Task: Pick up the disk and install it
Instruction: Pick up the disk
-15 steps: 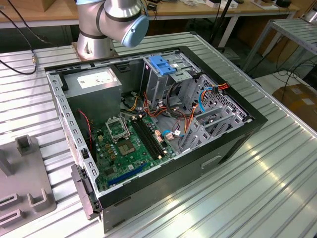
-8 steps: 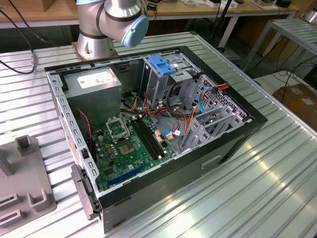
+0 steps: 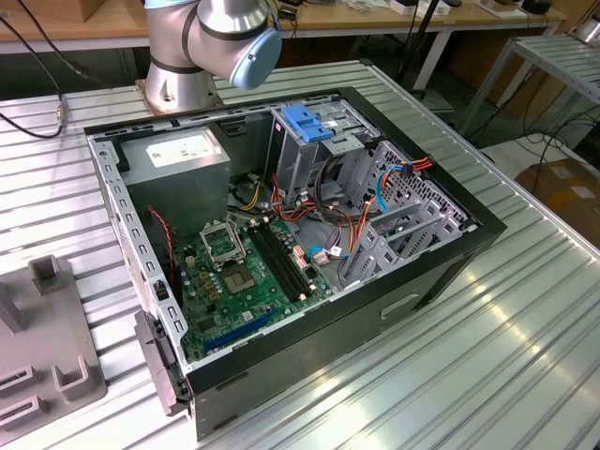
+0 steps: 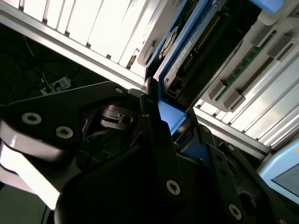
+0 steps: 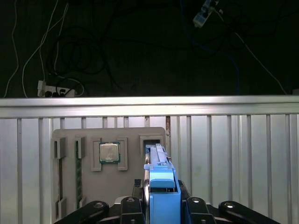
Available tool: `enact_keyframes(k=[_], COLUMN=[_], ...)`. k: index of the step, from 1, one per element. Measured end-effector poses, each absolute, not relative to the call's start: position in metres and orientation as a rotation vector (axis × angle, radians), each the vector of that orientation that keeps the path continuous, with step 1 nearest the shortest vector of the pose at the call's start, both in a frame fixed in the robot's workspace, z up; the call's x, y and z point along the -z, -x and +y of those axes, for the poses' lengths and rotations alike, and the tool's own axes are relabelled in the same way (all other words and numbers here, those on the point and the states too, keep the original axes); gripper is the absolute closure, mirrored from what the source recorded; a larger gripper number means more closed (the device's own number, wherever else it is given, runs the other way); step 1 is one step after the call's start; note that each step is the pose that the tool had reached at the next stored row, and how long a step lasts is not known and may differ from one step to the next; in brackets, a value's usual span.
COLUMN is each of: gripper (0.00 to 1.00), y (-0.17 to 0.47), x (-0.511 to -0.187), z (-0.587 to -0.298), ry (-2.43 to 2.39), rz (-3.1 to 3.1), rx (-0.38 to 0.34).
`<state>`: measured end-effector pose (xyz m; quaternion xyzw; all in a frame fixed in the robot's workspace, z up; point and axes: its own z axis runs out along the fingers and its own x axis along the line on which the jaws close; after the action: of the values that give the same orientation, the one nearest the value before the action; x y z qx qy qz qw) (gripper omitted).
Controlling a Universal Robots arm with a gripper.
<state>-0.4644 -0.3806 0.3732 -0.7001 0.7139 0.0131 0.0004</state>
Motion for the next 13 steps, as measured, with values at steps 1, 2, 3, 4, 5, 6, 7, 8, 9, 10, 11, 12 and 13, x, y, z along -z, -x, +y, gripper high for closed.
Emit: enact_keyframes(k=[1,2,3,4,5,6,7,8,9,10,11,12,13], gripper=[0.63,0.63,0.63,0.63,0.63,0.63,0.63,0.63,0.63,0.63,0.63,0.63,0.63], y=[0.464,0.464,0.464,0.464,0.464,0.464,0.464,0.464,0.464,0.464,0.464,0.464,0.464], x=[-0.374,-0.376,-0.378,-0.379,-0.380,-0.381,-0.382,-0.383,-0.385,-0.386,-0.387,-0.388,-0.389], z=[-0.381,-0.381,-0.381,-0.381,-0.381,-0.381,-0.381,-0.381,-0.381,-0.381,-0.381,-0.381,-0.381], ry=[2.199,2.199,2.199,2.199,2.199,2.199,2.199,2.199,2.199,2.199,2.199,2.199,2.199], rz=[2.242,2.242,2.242,2.242,2.242,2.242,2.242,2.242,2.242,2.242,2.242,2.242,2.242], rx=[-0.041,-0.041,-0.041,-0.041,-0.041,-0.041,-0.041,-0.041,-0.041,-0.041,-0.041,-0.041,-0.041])
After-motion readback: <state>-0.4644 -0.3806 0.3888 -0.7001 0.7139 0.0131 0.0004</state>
